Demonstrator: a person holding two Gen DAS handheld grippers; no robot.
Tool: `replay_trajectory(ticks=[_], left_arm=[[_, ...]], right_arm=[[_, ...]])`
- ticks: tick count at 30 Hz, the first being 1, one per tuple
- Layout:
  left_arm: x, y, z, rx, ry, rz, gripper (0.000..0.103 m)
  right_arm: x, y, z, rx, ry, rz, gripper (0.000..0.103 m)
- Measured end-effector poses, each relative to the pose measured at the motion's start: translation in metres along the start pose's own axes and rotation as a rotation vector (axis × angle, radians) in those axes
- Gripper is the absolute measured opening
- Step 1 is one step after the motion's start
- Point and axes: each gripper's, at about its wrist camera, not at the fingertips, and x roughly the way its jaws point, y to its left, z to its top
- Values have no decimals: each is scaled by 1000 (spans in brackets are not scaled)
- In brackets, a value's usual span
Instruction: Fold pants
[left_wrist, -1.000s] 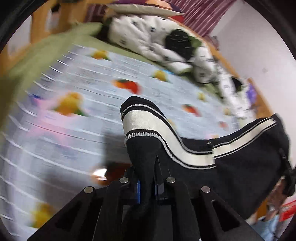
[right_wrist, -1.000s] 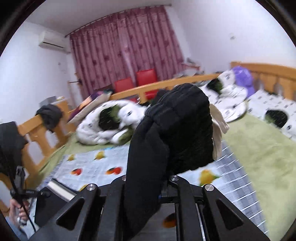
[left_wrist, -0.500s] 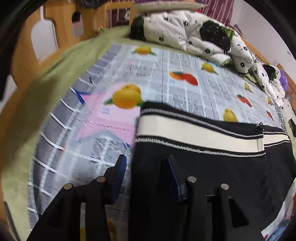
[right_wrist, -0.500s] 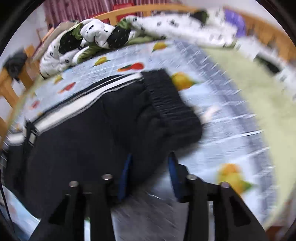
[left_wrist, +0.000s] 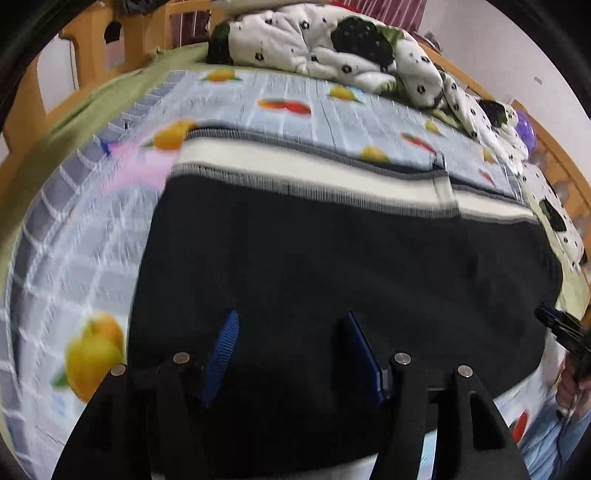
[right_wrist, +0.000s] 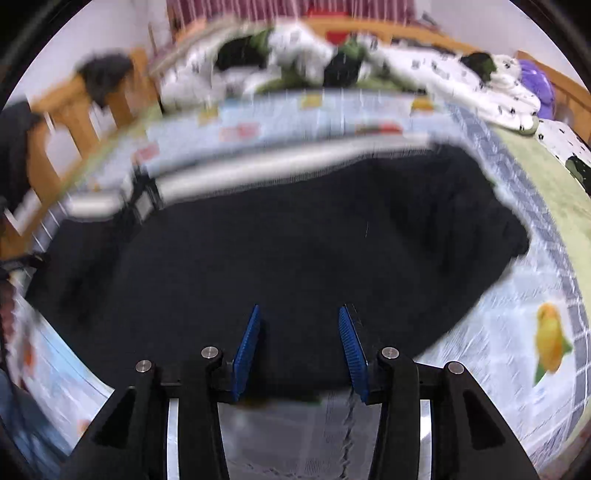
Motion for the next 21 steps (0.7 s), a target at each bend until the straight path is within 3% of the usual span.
replay_trajectory(ticks=[3,8,15,18,21], left_arm=[[-15,0,-13,16,-26,-14,58],[-45,25,-26,-104,-79,-103,58],[-61,49,-41,-149,-129,-60,58],[-58,62,-44,-176,-110,-48,58],[-45,70,-47,-189,-37,-26,58]], right_arm=[[1,6,-1,-25,19,-60,43],[-22,8,4,39,-46,-35,43],[-27,33,6,115,-96,10,44],[-35,53,10,88,-125,32,44],[-30,77,10,49,-65,102,44]])
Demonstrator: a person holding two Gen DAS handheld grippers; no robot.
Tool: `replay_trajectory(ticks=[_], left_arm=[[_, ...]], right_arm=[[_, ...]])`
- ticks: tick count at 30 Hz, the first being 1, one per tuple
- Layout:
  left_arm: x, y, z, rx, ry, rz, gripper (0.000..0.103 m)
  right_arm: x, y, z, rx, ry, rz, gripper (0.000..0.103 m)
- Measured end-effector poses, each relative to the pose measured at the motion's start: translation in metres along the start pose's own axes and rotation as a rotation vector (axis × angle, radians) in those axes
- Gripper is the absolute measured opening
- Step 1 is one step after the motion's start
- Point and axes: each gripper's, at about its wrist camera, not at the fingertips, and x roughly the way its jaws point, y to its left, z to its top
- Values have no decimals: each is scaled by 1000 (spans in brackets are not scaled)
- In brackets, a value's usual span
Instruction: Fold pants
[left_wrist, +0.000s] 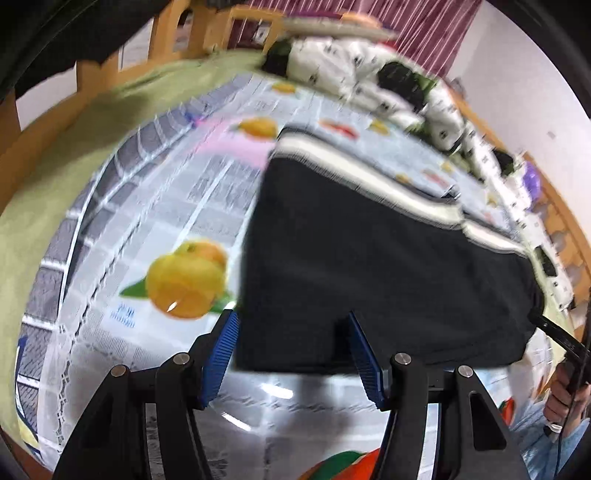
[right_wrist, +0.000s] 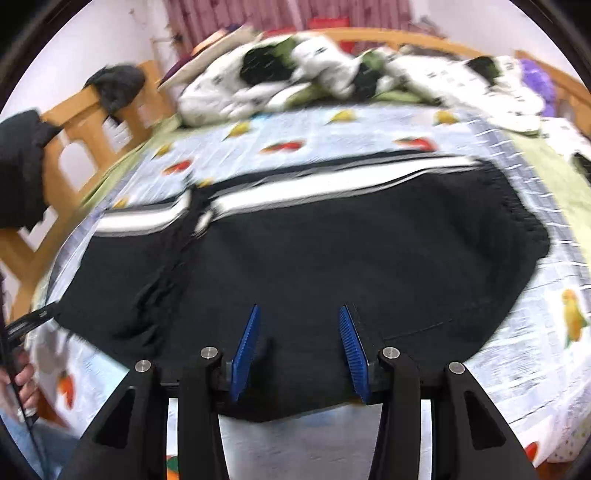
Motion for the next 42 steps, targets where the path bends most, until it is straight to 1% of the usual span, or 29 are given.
replay_trajectory(ticks=[1,3,4,5,6,7,8,10,12,15,17,19,21,23,24,25,26,28,30,31,32,33,34,35,36,37,38,40,42], left_arm=[[3,3,-1,-15,13,-11,58],[2,10,-2,-49,3,-47,58],[2,11,-2,-53,9,-57,58],[2,12,-2,-54,12,-68,58],[2,13,-2,-55,12,-77,58],[1,15,-3,-61,11,-88,58],[1,16,-4,-71,6,-99,58],[1,17,-4,-78,7,-116,58],[2,17,-4,-78,7,-133,58],[4,20,-5,-117,0,-185,58],[5,23,-6,-150,-11,-212,58],[6,28,-8,-170,-17,-241,58],[8,34,-9,-196,-14,-272,58],[11,37,-9,-225,-12,-291,58],[12,37,-9,-235,-13,-292,58],[14,35,-8,-240,-15,-287,58],[15,32,-7,-235,-17,-278,58],[17,26,-6,-221,-25,-246,57],[18,20,-4,-216,-27,-208,57],[17,17,-2,-220,-25,-177,54],[17,16,0,-230,-18,-144,46],[17,16,1,-243,-14,-126,40],[16,14,4,-258,-12,-115,36],[14,12,8,-254,-16,-103,27],[10,7,12,-232,-28,-90,22],[4,-1,17,-193,-51,-70,21],[-2,-10,22,-152,-75,-51,18],[-16,-32,33,-90,-131,-39,16],[-31,-58,42,-27,-184,-23,13]], right_arm=[[6,8,-3,-20,24,-9,44],[31,23,-15,-89,118,-101,44],[39,26,-21,-110,138,-135,42],[42,29,-25,-127,124,-158,42],[40,31,-26,-136,104,-164,42],[37,30,-25,-134,106,-161,41],[31,30,-20,-119,103,-148,40],[19,32,-14,-91,50,-107,39],[9,42,-7,-100,5,-51,39],[3,64,1,-68,-28,102,39],[6,76,7,-43,-40,189,39],[14,89,8,-23,-46,243,39],[33,103,5,-42,-14,241,39],[54,115,-4,-114,62,188,29],[64,119,-12,-151,88,138,28],[65,121,-19,-162,72,126,28],[60,122,-26,-175,30,119,28],[55,123,-27,-200,32,121,29],[51,115,-22,-170,43,159,29],[48,109,-20,-142,47,180,30],[45,103,-17,-115,45,194,30],[43,100,-16,-100,42,195,30],[39,95,-13,-87,39,197,30],[35,91,-9,-80,34,204,30],[30,88,-5,-80,27,205,30],[25,84,-2,-87,16,186,30],[18,79,3,-106,-6,142,30],[5,68,11,-153,-60,67,30],[-7,49,21,-183,-103,33,30]])
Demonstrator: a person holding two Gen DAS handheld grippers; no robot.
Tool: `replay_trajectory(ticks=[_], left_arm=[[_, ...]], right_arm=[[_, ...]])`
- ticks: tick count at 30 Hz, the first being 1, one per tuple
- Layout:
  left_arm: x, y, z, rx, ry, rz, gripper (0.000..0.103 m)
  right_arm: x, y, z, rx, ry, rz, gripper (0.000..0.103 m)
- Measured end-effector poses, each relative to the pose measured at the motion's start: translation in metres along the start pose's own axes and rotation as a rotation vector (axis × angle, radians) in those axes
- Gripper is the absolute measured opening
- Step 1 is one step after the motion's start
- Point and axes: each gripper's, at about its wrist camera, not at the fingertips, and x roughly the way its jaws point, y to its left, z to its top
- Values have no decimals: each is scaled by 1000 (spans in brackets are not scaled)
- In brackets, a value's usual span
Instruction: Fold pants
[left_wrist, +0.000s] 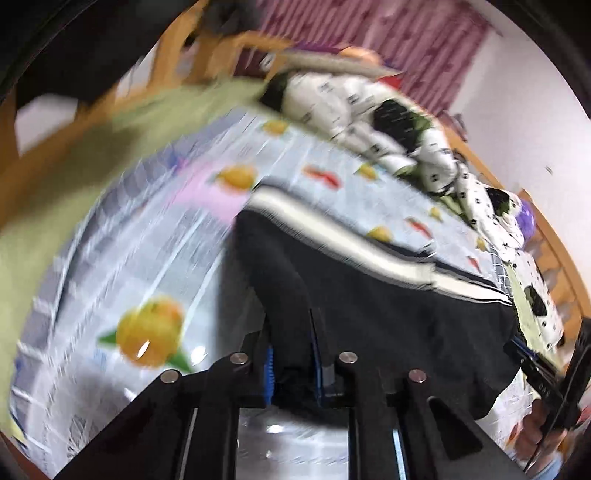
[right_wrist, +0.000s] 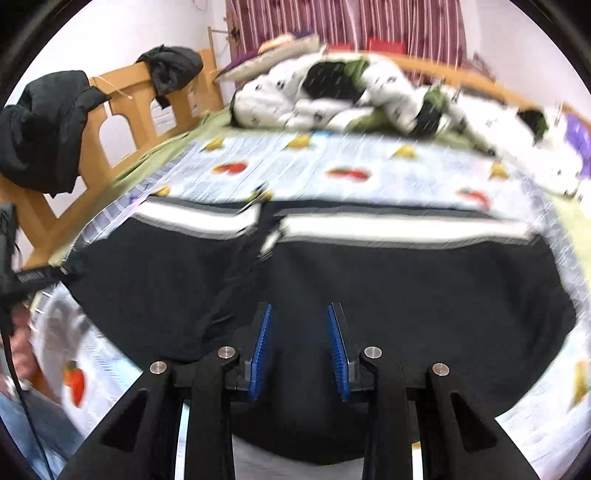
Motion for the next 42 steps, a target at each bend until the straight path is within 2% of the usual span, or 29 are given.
replay_trajectory(ticks=[3,7,11,14,17,19,20,21,22,24,25,27,29,31,34,36,38,39,42], left_arm=[[-16,-60,9,147,-79,9,12],[-22,-153,-5,332,-122,-55,12],[6,-230,-39,416,-55,-173,11],[46,-264,-74,419,54,-226,11],[78,-282,-109,458,137,-249,11],[82,-283,-120,486,132,-236,12],[75,-281,-120,491,123,-263,16],[68,-278,-118,487,131,-313,26],[60,-273,-114,477,144,-375,31],[42,-260,-109,471,122,-404,44],[31,-251,-107,471,91,-395,46],[15,-233,-107,449,40,-358,63],[-1,-205,-103,401,-13,-285,66],[-6,-180,-102,377,-32,-209,70],[-2,-143,-106,315,7,-144,73],[7,-127,-112,263,63,-131,73],[17,-121,-118,226,108,-143,73],[21,-122,-120,218,117,-148,73],[39,-137,-121,195,153,-186,73]], right_arm=[[-8,-37,6,9,-6,-19,31],[-15,-92,-6,85,-26,-52,31],[-22,-135,-22,154,-21,-107,31],[-32,-156,-32,206,-38,-123,31],[-38,-172,-37,251,-42,-114,31],[-37,-175,-39,278,-31,-80,35],[-34,-176,-39,281,-18,-62,36],[-31,-174,-38,281,-7,-44,37],[-30,-173,-39,278,-2,-32,38],[-21,-163,-38,269,12,19,42],[-16,-157,-37,272,21,57,45],[-4,-145,-33,289,39,139,46],[11,-132,-30,307,68,226,47],[29,-117,-27,320,110,295,48],[68,-94,-20,302,234,358,48],[87,-88,-19,317,268,386,47],[93,-86,-14,320,257,417,21],[91,-86,-9,317,243,450,12],[61,-94,10,314,123,500,10]])
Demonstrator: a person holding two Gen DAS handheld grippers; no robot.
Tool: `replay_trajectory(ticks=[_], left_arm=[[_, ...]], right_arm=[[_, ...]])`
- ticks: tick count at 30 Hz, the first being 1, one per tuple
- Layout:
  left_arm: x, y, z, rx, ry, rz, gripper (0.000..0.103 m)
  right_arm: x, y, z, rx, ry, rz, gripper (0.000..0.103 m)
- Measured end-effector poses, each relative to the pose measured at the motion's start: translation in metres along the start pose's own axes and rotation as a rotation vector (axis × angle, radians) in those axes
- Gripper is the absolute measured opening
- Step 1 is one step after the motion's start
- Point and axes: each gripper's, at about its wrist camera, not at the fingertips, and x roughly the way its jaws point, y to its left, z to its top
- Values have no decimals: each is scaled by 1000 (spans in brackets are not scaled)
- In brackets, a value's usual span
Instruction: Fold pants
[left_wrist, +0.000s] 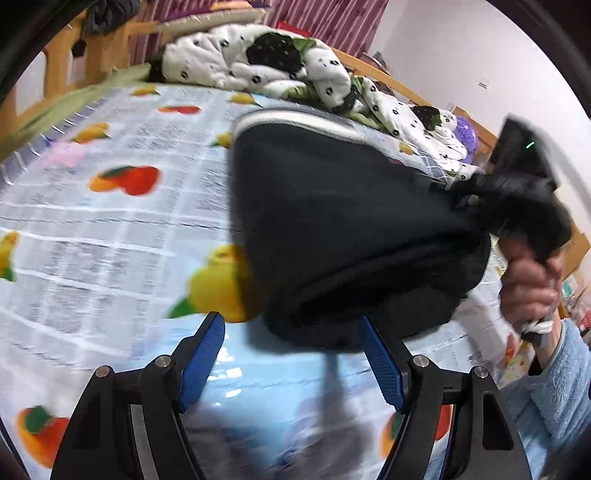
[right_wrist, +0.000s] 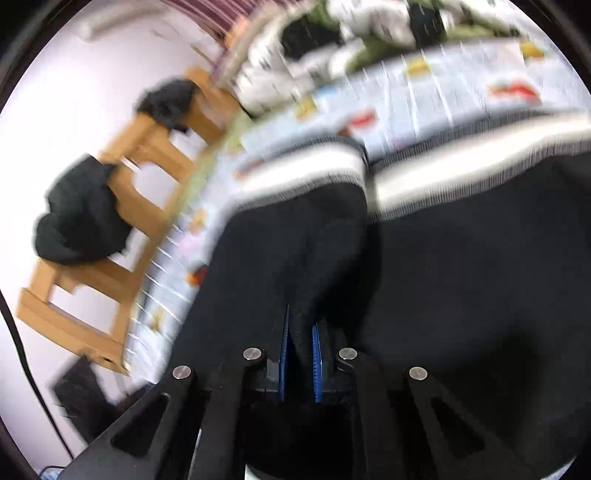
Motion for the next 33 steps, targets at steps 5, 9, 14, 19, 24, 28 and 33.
replay_trajectory(ticks=[5,9,14,19,24,28,33], left_arm=[[21,-35,-2,30,10,-9,82],[41,-73,-6,153,-4,192,81],[37,-88,-8,170,-37,190,80],[30,-96,-7,188,-18,58,80],[17,-115,-16,296,-8,-22,80],[-2,-106,-11,226,-44,-108,80],[17,-104,24,133,-7,-129,80]], right_arm=[[-57,22,17,-129,-149,-15,10],[-83,13,15,-166,-212,-75,10],[-136,-31,13,-92,-342,-110,9],[-170,-101,4,4,-388,-357,9],[-139,-143,-13,34,-234,-510,14],[-155,-128,-14,-1,-280,-549,17],[-171,-131,-10,36,-334,-520,44]])
